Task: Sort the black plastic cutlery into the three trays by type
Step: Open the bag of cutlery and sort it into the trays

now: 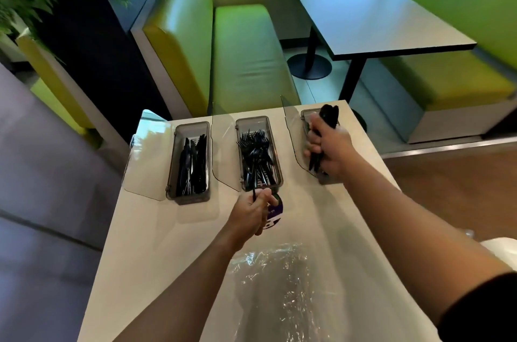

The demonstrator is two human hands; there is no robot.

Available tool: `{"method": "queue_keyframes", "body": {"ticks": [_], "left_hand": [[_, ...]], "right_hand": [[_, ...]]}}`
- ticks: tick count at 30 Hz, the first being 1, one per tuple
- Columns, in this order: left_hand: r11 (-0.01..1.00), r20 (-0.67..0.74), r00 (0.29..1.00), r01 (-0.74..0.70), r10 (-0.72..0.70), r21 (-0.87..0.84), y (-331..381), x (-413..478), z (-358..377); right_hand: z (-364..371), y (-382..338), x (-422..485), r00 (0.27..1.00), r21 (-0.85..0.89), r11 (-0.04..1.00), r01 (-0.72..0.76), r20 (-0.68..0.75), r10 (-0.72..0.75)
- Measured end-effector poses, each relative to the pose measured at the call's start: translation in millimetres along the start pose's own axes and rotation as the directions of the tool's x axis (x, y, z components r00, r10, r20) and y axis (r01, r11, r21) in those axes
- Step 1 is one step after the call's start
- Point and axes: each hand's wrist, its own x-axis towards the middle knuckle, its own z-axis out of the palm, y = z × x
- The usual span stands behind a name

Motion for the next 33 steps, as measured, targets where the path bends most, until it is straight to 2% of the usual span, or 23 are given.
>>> {"method": "queue_keyframes", "body": {"ticks": [5, 9, 11, 14, 20, 28, 33], "left_hand": [[0.998, -0.065, 0.996, 0.054, -0.057, -0.042, -3.8, 15.9, 0.9], [0.989, -0.158, 0.982, 0.09, -0.107, -0.114, 2.8, 41.3, 2.5], [0.996, -0.223, 0.971, 0.078, -0.087, -0.052, 7.6, 57.4, 2.0], [0.995, -0.309, 0.949, 0.082, -0.06, 0.061, 14.3, 81.9, -0.2], [0.981, -0.395, 0.917, 0.125, -0.058, 0.145, 20.9, 109.6, -5.6], [0.963, -0.373, 0.92, 0.202, -0.123, 0.18, 23.9, 107.7, -0.9], [0.951, -0.351, 0.936, 0.142, -0.039, 0.273, 28.6, 93.4, -8.1]], "right_hand": [[-42.2, -23.3, 47.8, 0.982, -0.215, 0.974, -0.079, -0.182, 0.04], [-71.8, -12.5, 79.1, 0.961, -0.432, 0.879, -0.2, -0.261, 0.09], [-82.4, -3.3, 87.1, 0.952, -0.467, 0.852, -0.235, -0.289, 0.104], [-92.3, 11.4, 93.9, 0.938, -0.405, 0.868, -0.287, -0.305, 0.167], [-102.1, 27.6, 95.4, 0.945, -0.343, 0.909, -0.239, -0.297, 0.136], [-109.0, 37.4, 87.9, 0.955, -0.434, 0.891, -0.133, -0.297, -0.003], [-101.0, 30.5, 72.3, 0.959, -0.506, 0.862, -0.019, -0.252, -0.127]]}}
